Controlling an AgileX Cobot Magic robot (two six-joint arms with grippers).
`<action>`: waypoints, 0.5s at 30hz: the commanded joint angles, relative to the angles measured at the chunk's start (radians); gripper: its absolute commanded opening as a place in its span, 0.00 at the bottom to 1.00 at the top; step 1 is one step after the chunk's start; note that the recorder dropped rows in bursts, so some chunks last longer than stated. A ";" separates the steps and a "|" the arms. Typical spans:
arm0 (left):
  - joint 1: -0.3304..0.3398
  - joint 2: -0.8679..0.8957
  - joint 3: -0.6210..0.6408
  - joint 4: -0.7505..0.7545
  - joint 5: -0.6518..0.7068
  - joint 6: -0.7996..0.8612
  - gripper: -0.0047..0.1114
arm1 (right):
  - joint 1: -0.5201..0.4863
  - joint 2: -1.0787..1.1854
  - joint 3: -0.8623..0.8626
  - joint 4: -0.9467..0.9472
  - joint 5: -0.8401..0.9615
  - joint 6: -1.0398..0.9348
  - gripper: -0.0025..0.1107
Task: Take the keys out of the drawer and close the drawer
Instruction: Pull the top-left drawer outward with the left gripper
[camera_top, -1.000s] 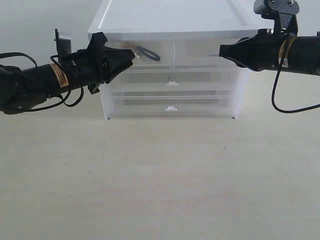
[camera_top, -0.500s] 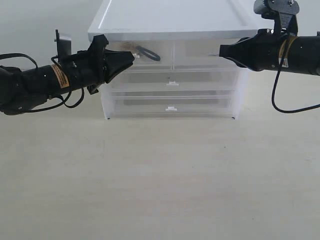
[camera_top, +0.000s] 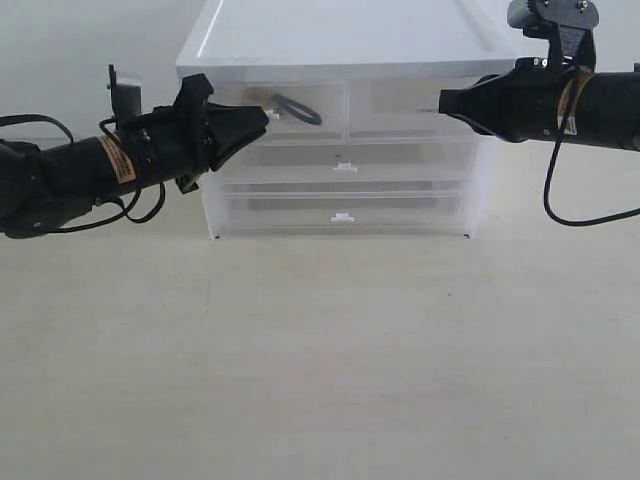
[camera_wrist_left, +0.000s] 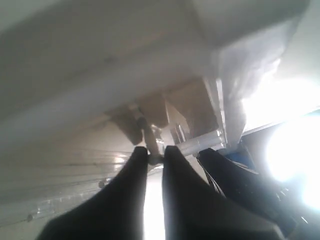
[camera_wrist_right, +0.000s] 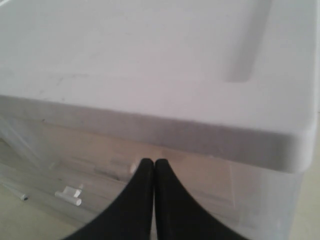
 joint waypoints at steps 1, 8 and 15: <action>-0.002 -0.010 0.016 -0.005 -0.140 0.021 0.08 | -0.008 0.002 -0.013 0.037 0.014 -0.012 0.02; -0.002 -0.010 0.070 -0.002 -0.158 0.043 0.08 | -0.008 0.002 -0.013 0.037 0.014 -0.012 0.02; -0.002 -0.016 0.106 0.001 -0.158 0.059 0.08 | -0.008 0.002 -0.013 0.037 0.016 -0.011 0.02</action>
